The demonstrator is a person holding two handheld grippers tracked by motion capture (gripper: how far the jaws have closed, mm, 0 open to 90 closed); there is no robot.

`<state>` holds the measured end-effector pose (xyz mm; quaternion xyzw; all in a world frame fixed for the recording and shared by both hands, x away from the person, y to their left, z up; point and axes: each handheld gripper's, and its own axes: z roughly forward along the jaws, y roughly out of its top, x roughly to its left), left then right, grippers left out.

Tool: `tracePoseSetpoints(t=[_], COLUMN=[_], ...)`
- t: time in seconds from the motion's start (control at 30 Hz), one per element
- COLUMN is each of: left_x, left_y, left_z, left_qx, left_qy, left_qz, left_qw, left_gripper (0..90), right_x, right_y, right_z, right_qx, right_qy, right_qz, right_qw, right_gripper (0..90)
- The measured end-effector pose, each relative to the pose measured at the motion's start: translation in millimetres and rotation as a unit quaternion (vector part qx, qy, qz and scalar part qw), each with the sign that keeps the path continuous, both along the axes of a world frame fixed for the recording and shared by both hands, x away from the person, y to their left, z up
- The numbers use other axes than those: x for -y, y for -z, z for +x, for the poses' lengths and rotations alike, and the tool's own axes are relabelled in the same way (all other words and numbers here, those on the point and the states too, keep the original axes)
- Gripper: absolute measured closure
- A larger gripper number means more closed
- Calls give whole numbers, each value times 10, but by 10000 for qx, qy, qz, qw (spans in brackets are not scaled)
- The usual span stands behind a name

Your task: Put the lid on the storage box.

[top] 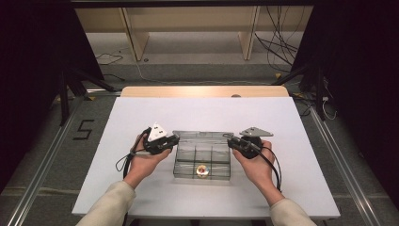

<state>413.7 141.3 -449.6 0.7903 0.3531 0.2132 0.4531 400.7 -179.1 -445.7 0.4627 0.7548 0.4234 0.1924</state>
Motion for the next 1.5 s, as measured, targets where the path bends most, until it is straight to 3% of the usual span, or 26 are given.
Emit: tracePoseSetpoints(t=[0.47, 0.63, 0.7, 0.93, 1.5], left_x=[-20, -47, -45, -1, 44], left_y=[3, 17, 28, 34, 18], left_z=[-60, -113, -121, -94, -114], left_qx=[45, -96, -157, -155, -46], left_qy=[-8, -20, 50, 153, 184], left_qz=[4, 33, -23, -275, -330], left_qw=[10000, 9999, 9999, 9994, 9993], left_gripper=[788, 839, 893, 895, 895], right_x=[7, 8, 7, 10, 24], right_y=[0, 0, -1, 1, 10], right_z=[-3, -6, -8, -24, -52], right_qx=[-4, 3, 8, -5, -28], right_qy=[-9, -9, -8, -24, -77], right_qz=[35, 47, 39, 42, 56], right_qw=[10000, 10000, 10000, 10000, 10000], right_gripper=[806, 807, 807, 806, 803])
